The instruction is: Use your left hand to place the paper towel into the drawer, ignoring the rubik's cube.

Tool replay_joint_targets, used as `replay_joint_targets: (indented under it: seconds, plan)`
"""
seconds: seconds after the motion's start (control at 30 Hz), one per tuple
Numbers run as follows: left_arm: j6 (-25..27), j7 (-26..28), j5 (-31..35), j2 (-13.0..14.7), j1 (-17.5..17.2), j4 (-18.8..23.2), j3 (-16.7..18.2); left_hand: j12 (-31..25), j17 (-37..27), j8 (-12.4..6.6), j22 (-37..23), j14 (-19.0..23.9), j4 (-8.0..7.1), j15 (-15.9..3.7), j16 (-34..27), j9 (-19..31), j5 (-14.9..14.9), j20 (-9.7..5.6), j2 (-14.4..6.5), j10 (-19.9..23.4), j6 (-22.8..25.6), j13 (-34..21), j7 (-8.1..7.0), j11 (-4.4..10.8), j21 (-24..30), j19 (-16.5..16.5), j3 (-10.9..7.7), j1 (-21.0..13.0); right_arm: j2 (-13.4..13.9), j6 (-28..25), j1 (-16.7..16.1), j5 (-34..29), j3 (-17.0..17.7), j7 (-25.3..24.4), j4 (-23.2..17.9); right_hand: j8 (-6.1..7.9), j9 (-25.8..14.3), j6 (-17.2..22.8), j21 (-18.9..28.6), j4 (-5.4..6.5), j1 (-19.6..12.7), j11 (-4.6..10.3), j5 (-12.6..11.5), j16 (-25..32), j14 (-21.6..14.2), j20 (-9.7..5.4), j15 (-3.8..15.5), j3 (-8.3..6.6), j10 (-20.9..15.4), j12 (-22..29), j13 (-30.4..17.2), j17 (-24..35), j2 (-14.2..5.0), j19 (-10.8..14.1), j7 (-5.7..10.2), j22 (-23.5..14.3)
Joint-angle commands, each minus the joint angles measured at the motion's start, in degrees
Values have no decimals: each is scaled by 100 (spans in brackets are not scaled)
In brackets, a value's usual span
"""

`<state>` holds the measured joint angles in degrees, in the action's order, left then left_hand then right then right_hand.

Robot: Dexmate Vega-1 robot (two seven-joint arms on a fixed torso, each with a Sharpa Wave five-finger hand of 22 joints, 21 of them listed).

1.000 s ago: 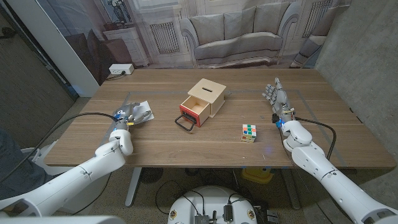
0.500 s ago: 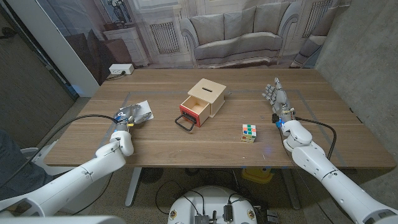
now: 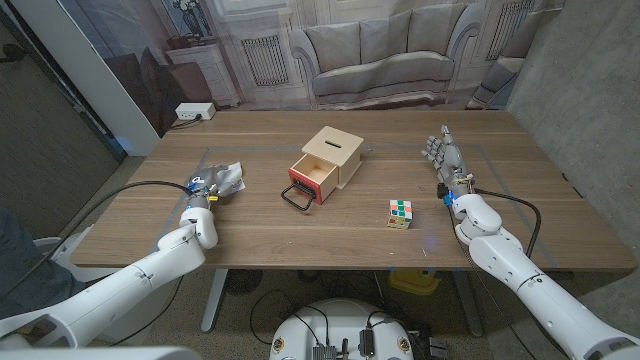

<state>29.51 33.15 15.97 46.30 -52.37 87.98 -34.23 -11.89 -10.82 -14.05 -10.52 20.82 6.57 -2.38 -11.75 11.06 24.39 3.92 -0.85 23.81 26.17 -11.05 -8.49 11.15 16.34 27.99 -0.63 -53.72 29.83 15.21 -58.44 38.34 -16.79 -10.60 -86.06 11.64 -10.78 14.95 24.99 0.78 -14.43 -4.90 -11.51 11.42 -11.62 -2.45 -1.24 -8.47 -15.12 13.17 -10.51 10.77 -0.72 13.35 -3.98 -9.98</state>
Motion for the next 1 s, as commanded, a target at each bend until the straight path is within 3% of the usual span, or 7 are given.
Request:
replay_joint_targets:
  seconds: [0.03, 0.3, 0.33, 0.53, 0.7, 1.0]
  plan:
    - [64, -38, 18, 19, 30, 99, -20, 23, -43, 26, -5, 107, 101, -704, -50, 30, -70, -64, -91, 5, -2, -33, 68, -33, 76, 246, -101, -285, -53, 137, -43, 14, 25, 7, 23, -19, -18, 29, -8, -5, -30, -4, 3, -6, -15, -70, -18, 7, -54, -17, -33, 16, -26, 55, -12, -22]
    - [77, -73, 35, -18, 82, 140, -38, 33, -81, 89, 21, 242, 262, -669, -71, 53, -329, -213, -334, -28, -81, -47, 176, -127, 130, 625, -355, -899, -48, 200, -64, 26, 57, 33, 28, -19, -18, 32, -23, -8, -28, 2, 4, -5, -21, -72, -28, 12, -49, -22, -33, 17, -26, 64, -13, -23]
    - [84, -74, 43, -25, 90, 140, -45, 21, -90, 94, 25, 290, 271, -677, -80, 60, -417, -328, -386, -5, -75, -51, 218, -160, 131, 690, -407, -1020, -46, 201, -65, 27, 60, 34, 28, -20, -18, 31, -25, -8, -28, 3, 4, -5, -20, -71, -28, 13, -49, -23, -33, 17, -26, 65, -16, -23]
    - [114, -80, 77, -64, 128, 132, -79, -65, -117, -2, 32, 702, 299, -691, -178, 93, -760, -591, -592, 271, 247, -68, 287, -192, 171, 1041, -649, -1553, -38, 201, -50, 48, 64, 77, 45, -19, -18, 35, -35, -9, -27, 4, 4, -7, -19, -73, -30, 16, -50, -24, -33, 17, -28, 68, -11, -24]
    - [155, -41, 145, -91, 155, 113, -117, -208, -130, -163, 26, 1278, 261, -808, -290, 121, -1096, -866, -715, 850, 790, -83, 323, -212, 208, 1315, -857, -1940, -34, 195, -16, 56, 53, 125, 75, -19, -18, 36, -44, -11, -27, 7, 5, -9, -15, -75, -26, 18, -46, -27, -33, 17, -29, 72, -15, -24]
    - [189, 50, 141, -79, 81, 231, -41, -258, -131, -287, 16, 1659, 224, -895, -330, 130, -1274, -956, -777, 1228, 1228, -91, 341, -207, 276, 1547, -999, -2127, -18, 198, 8, 86, 56, 197, 94, -22, -18, 33, -58, -14, -27, 2, 5, -9, -19, -81, -23, 22, -48, -29, -34, 17, -31, 83, -13, -25]
